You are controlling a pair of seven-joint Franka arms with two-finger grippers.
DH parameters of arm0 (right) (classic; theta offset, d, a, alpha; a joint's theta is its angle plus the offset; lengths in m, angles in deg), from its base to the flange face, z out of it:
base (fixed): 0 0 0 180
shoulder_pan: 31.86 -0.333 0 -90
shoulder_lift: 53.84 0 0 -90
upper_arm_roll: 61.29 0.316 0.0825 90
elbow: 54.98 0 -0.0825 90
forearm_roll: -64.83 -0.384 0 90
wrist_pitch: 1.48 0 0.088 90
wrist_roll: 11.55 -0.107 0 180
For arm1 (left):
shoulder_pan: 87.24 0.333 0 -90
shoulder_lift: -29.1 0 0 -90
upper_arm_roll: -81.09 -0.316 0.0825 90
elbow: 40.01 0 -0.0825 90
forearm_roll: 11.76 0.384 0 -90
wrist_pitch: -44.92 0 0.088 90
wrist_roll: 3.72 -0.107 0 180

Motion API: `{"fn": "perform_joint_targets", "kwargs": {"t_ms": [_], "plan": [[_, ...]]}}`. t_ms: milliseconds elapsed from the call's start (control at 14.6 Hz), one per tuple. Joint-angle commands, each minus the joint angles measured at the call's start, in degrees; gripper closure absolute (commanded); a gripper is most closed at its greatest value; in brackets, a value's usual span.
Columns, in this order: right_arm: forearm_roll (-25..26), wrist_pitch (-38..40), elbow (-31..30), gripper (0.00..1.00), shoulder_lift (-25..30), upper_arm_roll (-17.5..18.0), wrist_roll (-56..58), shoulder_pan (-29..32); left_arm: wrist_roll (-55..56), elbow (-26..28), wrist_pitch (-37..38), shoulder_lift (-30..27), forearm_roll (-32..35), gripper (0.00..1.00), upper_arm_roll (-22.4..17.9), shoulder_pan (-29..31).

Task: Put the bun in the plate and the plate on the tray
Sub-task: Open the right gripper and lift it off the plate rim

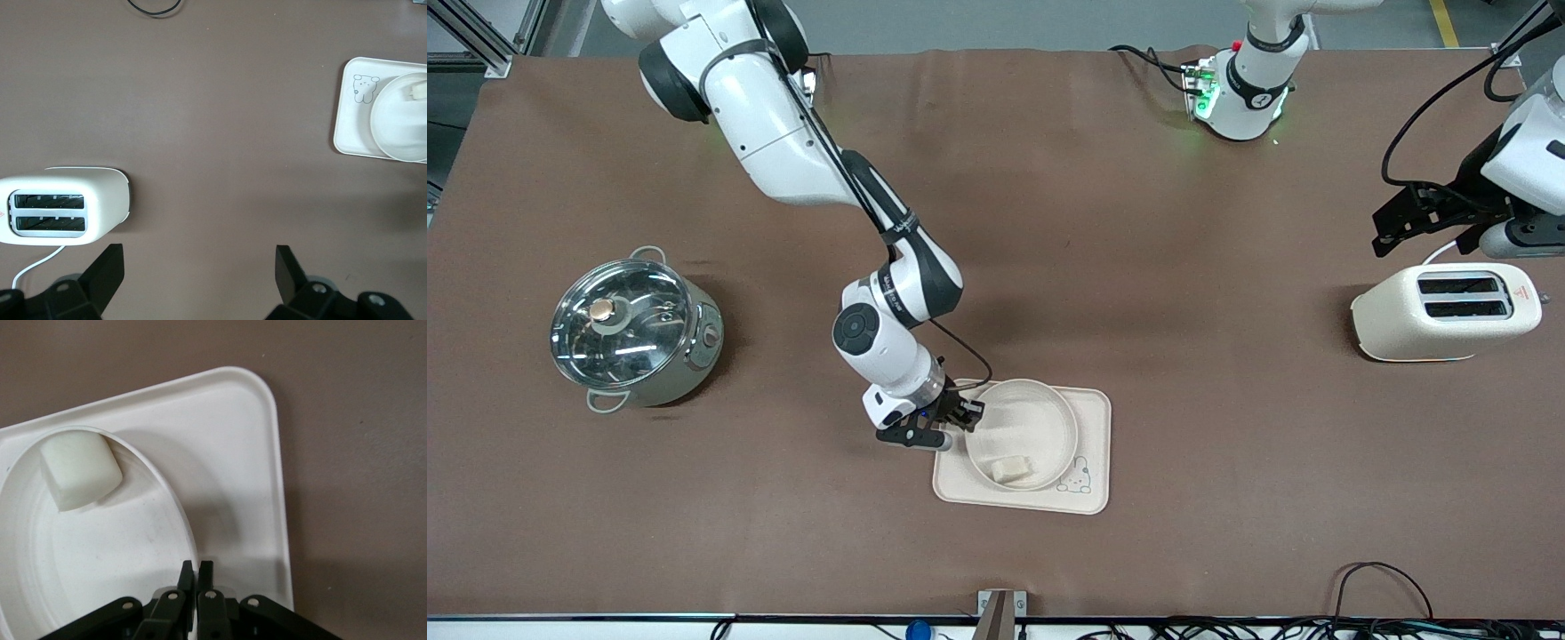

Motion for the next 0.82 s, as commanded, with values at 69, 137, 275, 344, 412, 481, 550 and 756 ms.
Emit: {"fn": "perform_joint_targets", "kwargs": {"t_ms": [69,137,275,344,412,481,550,756], "plan": [[0.95,0.34,1.89,0.83,-1.52,0.82,0.23,1.1,-2.1,-2.64,-0.18,0.75,-0.28,0.0,-0.57,0.22],[0.87,0.26,1.89,0.41,-1.52,0.82,0.14,1.1,-2.63,-2.99,-0.18,0.84,-0.54,0.0,-0.66,0.22],[0.78,-0.01,1.8,0.16,-1.34,0.9,-0.12,0.83,-2.98,-2.99,-0.18,0.93,-0.71,0.0,-0.66,0.22],[0.6,-0.01,1.71,0.03,-1.17,0.99,0.14,1.18,-2.99,-2.99,-0.18,0.93,-0.71,0.0,-0.66,0.22],[0.34,0.17,1.71,0.01,-0.64,0.99,0.4,1.88,-2.55,-2.99,-0.18,1.02,-0.63,0.0,-0.66,0.22],[0.42,0.86,1.45,0.0,0.49,1.08,0.49,2.84,-2.46,-3.08,-0.18,1.02,-0.36,0.0,-0.66,0.05],[0.51,1.31,1.18,0.0,1.46,1.08,0.49,3.03,-2.46,-3.08,-0.18,1.02,-0.36,0.0,-0.66,-0.04],[0.77,11.82,0.3,0.0,6.2,0.91,0.49,4.6,-2.55,-3.08,-0.18,1.02,-0.45,0.0,-0.66,0.13]]}}
